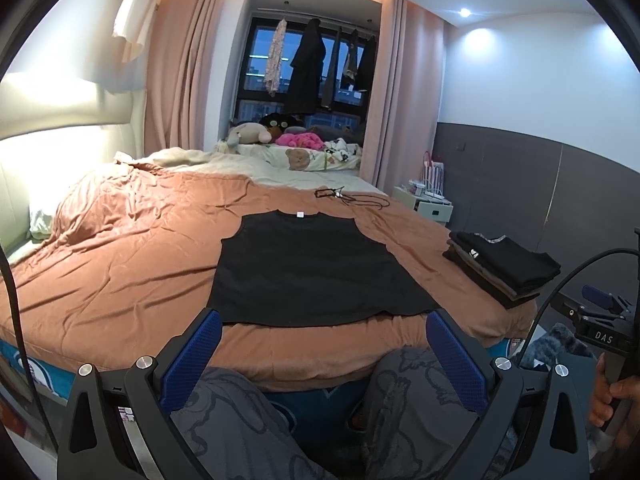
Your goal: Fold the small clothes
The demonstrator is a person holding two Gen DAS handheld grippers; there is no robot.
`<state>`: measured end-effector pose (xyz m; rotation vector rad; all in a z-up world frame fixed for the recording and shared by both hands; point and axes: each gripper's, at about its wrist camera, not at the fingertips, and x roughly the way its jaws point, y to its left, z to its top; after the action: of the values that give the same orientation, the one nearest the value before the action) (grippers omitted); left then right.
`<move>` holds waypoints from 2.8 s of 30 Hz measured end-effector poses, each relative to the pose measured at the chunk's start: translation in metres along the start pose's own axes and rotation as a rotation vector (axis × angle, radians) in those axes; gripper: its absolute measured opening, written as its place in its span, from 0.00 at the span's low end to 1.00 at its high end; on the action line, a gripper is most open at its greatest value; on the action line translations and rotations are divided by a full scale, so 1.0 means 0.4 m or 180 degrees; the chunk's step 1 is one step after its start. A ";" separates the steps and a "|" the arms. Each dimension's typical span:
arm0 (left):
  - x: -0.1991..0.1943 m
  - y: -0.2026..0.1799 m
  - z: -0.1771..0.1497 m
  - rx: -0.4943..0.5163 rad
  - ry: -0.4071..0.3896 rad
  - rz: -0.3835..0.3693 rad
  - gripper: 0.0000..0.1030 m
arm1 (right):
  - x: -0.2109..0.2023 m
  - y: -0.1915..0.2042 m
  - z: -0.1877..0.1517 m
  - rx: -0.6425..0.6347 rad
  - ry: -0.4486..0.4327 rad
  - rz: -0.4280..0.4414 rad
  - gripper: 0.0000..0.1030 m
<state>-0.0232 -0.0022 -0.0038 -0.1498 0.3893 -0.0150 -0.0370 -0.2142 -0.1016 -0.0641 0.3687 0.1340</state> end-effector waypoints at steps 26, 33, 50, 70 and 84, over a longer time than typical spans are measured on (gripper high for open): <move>0.079 0.079 0.120 0.0024 0.0095 0.0203 1.00 | 0.129 -0.118 0.056 0.0231 -0.0106 0.0204 1.00; 0.143 0.125 0.137 0.0011 0.0201 0.0249 1.00 | 0.205 -0.154 0.058 0.0347 0.0020 0.0113 1.00; 0.331 0.250 0.094 -0.0292 0.0618 0.0455 0.99 | 0.385 -0.204 0.133 0.0678 0.0461 0.0186 1.00; 0.544 0.475 -0.025 -0.1091 0.1174 0.0449 0.83 | 0.636 -0.170 0.221 0.0366 0.0806 0.0489 1.00; 0.667 0.553 -0.088 -0.1752 0.1545 0.0086 0.52 | 0.814 -0.246 0.217 0.0639 0.1401 0.0716 1.00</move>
<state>0.2072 0.1999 -0.1693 -0.6921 0.8758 0.0850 0.3088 -0.2652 -0.1353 0.1497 0.8273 0.3062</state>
